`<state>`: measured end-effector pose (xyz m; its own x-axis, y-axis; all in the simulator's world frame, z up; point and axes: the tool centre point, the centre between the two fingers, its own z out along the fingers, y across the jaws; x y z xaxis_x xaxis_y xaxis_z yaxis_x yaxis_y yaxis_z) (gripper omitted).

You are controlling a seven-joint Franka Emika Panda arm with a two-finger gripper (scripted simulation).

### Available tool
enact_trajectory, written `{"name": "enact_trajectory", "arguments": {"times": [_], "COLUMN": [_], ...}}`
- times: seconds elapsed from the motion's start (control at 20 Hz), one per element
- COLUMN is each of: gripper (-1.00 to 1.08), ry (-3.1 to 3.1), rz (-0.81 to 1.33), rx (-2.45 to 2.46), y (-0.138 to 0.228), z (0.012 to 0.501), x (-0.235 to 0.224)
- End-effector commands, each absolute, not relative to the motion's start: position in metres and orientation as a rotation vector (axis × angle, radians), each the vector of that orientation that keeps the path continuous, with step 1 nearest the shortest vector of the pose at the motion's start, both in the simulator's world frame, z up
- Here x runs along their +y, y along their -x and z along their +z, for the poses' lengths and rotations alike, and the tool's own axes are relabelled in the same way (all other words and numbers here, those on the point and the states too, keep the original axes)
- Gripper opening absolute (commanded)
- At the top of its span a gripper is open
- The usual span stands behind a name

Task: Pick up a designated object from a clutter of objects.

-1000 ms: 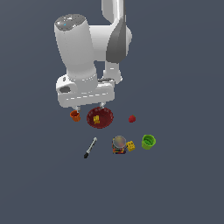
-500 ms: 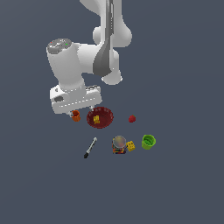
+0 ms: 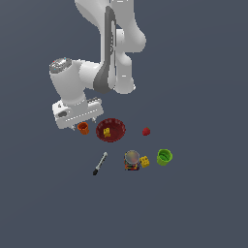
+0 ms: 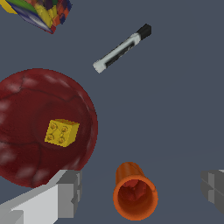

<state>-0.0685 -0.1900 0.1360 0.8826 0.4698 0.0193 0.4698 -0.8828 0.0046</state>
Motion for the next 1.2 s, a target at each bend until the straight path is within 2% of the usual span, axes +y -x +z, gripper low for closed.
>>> {"name": "enact_trajectory", "arguments": {"times": [0.0, 0.55, 1.15], "gripper": [1.0, 1.0, 1.0], "ry": [3.034, 2.992, 2.987], "rz": [-0.024, -0.003, 0.0], "rx": [-0.815, -0.958, -0.973], "y": [0.08, 0.112, 0.117], "z": [0.124, 0.092, 0.082], "x": [-0.2, -0.224, -0.227]}}
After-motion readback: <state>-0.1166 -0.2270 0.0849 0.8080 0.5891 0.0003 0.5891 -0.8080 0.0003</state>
